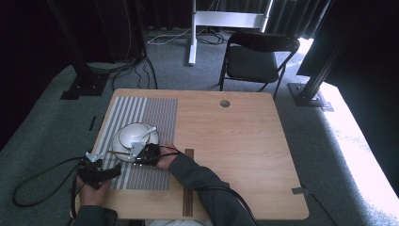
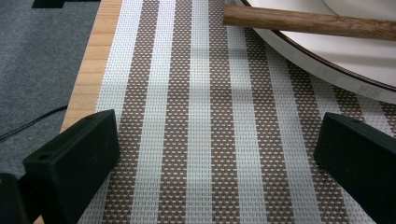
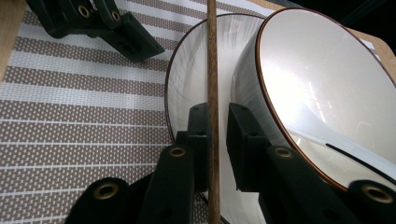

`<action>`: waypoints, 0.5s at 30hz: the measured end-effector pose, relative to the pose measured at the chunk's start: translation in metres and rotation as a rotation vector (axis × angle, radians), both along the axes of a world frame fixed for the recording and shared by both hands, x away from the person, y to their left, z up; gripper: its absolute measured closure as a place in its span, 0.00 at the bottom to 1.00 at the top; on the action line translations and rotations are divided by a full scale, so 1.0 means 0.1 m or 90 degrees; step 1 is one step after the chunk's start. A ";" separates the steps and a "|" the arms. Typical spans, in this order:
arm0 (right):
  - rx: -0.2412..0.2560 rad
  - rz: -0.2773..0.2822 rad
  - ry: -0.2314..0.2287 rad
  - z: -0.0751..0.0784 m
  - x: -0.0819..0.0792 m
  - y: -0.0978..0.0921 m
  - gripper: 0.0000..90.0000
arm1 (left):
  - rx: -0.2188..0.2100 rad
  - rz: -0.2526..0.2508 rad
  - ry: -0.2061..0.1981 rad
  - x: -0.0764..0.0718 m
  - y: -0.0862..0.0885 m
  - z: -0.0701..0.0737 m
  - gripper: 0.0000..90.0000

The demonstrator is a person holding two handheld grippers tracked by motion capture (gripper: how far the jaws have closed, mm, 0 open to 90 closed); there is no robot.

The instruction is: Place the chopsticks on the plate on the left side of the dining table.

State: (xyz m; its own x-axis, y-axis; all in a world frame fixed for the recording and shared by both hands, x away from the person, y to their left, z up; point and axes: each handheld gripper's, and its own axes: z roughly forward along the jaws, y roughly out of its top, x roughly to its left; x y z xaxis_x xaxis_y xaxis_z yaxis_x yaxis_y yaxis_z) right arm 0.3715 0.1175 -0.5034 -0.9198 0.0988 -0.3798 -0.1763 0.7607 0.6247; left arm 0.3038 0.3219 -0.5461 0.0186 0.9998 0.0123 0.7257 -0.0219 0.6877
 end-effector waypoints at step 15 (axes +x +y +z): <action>0.020 -0.005 0.002 0.07 -0.02 -0.10 0.87 | 0.000 0.000 0.000 0.00 0.00 0.00 0.00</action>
State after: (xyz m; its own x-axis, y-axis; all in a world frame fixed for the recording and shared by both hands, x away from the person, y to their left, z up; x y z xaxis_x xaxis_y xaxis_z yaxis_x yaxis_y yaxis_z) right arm 0.3694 0.1074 -0.4960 -0.9200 0.1186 -0.3736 -0.1680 0.7420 0.6491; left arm 0.3038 0.3219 -0.5461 0.0185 0.9998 0.0123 0.7257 -0.0219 0.6877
